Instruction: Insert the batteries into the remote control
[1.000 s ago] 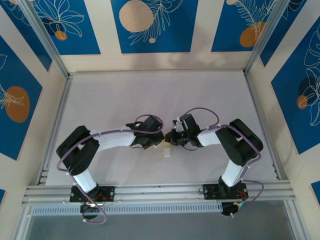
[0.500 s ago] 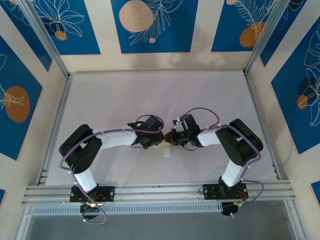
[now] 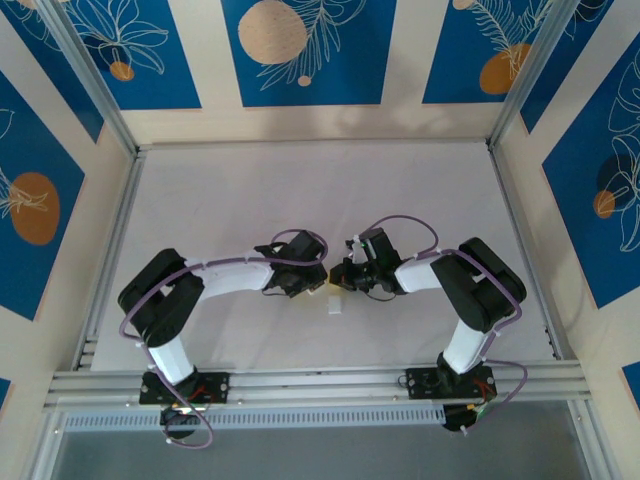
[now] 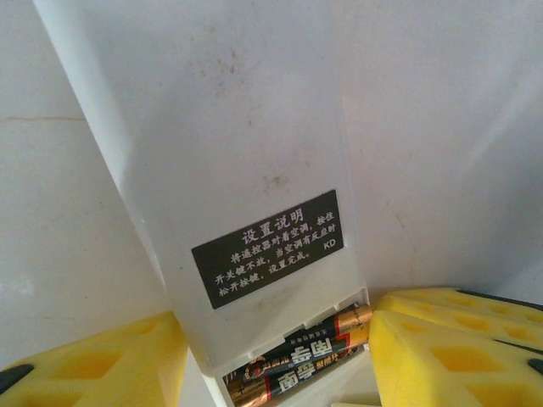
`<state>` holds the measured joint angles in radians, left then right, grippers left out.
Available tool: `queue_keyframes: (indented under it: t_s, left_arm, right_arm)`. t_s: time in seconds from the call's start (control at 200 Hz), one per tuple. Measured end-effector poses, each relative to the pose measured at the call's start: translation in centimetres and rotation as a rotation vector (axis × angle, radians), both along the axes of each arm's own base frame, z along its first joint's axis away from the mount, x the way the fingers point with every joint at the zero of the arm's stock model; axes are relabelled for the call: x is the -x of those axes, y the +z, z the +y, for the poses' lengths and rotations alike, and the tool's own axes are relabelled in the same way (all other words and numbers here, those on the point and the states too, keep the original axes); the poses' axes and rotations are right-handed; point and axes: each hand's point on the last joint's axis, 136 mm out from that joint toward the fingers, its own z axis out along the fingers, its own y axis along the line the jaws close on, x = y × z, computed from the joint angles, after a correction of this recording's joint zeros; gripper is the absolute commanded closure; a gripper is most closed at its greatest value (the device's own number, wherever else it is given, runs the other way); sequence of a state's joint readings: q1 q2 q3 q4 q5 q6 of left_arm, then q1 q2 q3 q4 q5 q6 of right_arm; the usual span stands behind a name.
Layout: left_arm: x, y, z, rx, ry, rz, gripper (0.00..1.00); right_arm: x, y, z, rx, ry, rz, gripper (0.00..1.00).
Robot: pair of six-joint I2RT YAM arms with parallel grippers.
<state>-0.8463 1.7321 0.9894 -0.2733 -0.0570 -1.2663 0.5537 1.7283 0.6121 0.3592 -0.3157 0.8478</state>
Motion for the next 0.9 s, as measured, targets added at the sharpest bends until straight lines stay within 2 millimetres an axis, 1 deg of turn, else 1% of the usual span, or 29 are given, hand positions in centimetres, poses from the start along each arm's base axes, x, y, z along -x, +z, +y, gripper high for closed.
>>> queue_keyframes:
  t_s: [0.025,0.08,0.165,0.445,0.62,0.9]
  left_arm:
    - [0.00,0.00,0.00,0.000,0.000,0.000,0.40]
    - [0.01,0.00,-0.01,0.000,-0.001,0.000,0.35]
    - [-0.02,0.05,-0.04,0.001,-0.001,-0.001,0.33]
    - [-0.11,0.19,-0.12,0.003,-0.002,-0.004,0.34]
    - [-0.10,0.32,-0.10,-0.003,0.000,0.002,0.38]
    - [-0.01,-0.03,-0.03,-0.011,-0.001,0.010,0.37]
  right_arm:
    - [0.01,0.01,0.01,-0.001,0.001,0.000,1.00]
    - [0.02,-0.01,0.02,-0.001,0.002,0.001,1.00]
    - [0.01,0.00,0.05,-0.004,0.003,0.001,1.00]
    - [-0.02,0.03,0.10,-0.007,0.004,-0.001,1.00]
    - [-0.02,0.03,0.11,-0.008,0.004,-0.001,1.00]
    - [-0.02,0.04,0.14,-0.010,0.005,-0.002,1.00]
